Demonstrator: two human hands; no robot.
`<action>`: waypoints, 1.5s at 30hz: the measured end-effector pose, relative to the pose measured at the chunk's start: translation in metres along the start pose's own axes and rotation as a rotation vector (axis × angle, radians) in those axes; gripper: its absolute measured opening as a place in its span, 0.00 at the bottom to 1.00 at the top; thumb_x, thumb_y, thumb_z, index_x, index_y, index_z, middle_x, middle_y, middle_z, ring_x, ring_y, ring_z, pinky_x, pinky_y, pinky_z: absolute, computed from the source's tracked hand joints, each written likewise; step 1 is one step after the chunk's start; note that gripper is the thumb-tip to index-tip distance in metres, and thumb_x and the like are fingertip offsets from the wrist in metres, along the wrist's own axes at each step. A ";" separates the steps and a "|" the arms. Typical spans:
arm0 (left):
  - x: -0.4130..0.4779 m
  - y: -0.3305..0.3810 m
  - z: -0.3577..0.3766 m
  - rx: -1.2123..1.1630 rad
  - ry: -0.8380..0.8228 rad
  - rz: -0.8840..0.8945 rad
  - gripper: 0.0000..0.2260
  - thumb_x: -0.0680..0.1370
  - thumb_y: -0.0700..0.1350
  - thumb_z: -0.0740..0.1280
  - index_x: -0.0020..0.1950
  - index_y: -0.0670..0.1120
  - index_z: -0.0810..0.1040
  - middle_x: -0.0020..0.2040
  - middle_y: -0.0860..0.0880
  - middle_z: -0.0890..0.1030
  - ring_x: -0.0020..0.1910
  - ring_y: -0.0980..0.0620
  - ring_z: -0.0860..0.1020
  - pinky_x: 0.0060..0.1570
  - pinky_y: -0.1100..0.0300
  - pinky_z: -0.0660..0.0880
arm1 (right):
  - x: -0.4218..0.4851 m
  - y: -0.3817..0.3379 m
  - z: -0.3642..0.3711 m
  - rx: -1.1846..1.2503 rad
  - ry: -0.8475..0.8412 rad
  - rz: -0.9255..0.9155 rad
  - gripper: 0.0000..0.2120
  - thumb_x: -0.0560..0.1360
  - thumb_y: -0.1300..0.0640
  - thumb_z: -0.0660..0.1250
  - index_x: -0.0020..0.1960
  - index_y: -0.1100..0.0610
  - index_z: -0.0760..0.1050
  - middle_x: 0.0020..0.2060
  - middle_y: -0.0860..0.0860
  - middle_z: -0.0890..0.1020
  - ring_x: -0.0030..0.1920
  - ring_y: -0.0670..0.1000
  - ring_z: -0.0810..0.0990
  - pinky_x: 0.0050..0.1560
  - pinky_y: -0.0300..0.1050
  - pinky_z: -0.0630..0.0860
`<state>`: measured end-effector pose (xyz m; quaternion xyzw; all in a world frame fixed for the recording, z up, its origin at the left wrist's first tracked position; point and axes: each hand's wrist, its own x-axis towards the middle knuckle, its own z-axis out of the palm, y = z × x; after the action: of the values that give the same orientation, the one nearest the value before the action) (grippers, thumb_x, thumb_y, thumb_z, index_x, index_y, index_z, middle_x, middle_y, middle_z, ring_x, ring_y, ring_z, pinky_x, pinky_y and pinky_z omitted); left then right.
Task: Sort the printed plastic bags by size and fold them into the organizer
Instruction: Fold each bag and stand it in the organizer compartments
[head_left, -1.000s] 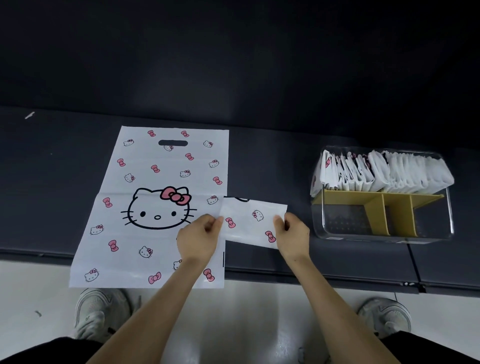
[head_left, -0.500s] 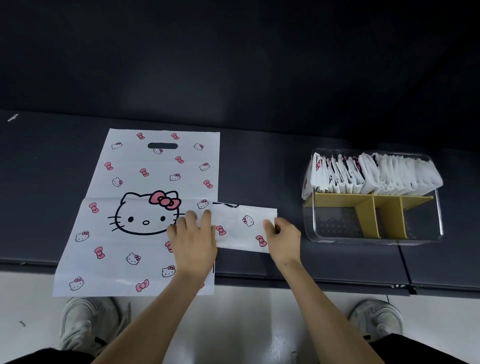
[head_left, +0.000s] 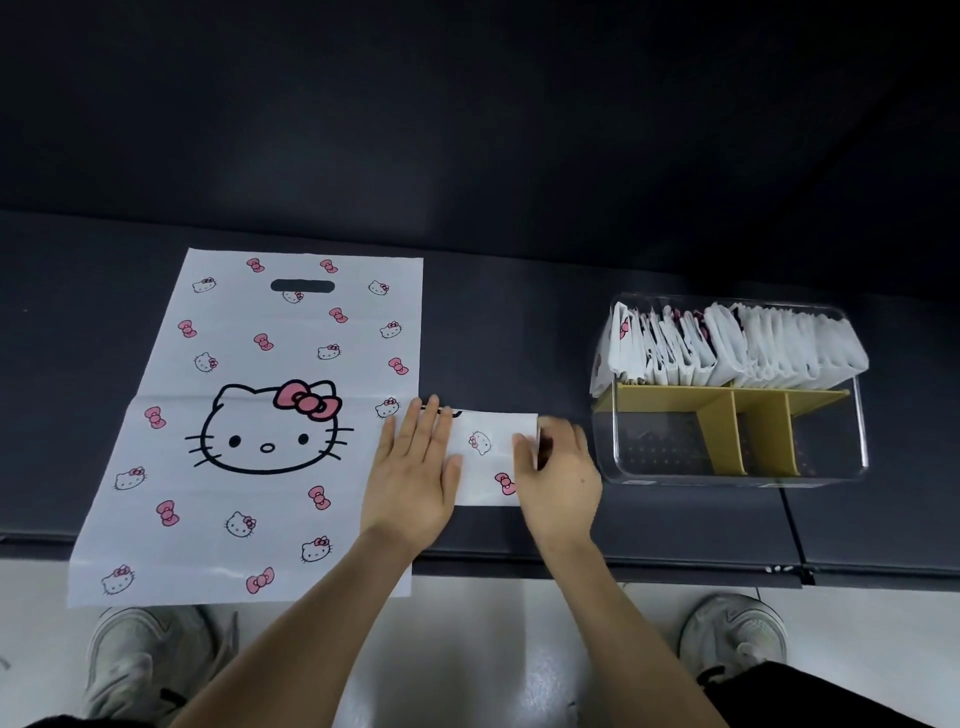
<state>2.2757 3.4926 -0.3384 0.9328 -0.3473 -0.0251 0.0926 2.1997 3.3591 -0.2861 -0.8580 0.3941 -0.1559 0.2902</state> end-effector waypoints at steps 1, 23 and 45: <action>0.000 0.000 0.000 0.000 -0.002 0.001 0.25 0.81 0.51 0.47 0.74 0.40 0.63 0.74 0.43 0.64 0.74 0.44 0.60 0.71 0.49 0.50 | -0.002 -0.003 0.003 -0.141 0.077 -0.153 0.14 0.75 0.52 0.61 0.54 0.58 0.78 0.49 0.54 0.80 0.46 0.54 0.78 0.48 0.49 0.76; 0.003 -0.010 -0.003 0.050 -0.051 0.093 0.25 0.83 0.51 0.40 0.72 0.40 0.63 0.72 0.44 0.68 0.72 0.45 0.65 0.70 0.46 0.53 | 0.040 -0.004 -0.003 -0.450 -0.496 -0.290 0.19 0.77 0.51 0.64 0.66 0.53 0.70 0.61 0.51 0.75 0.63 0.54 0.70 0.62 0.48 0.64; -0.083 -0.005 -0.029 -0.520 0.093 0.340 0.11 0.76 0.45 0.62 0.55 0.50 0.79 0.55 0.48 0.80 0.53 0.51 0.76 0.51 0.62 0.74 | -0.039 -0.009 -0.039 0.658 -0.654 0.853 0.07 0.71 0.70 0.60 0.42 0.61 0.74 0.31 0.54 0.76 0.27 0.51 0.71 0.22 0.36 0.62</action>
<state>2.2195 3.5553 -0.3122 0.8066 -0.4755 -0.0546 0.3469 2.1606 3.3792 -0.2509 -0.4944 0.5240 0.1311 0.6810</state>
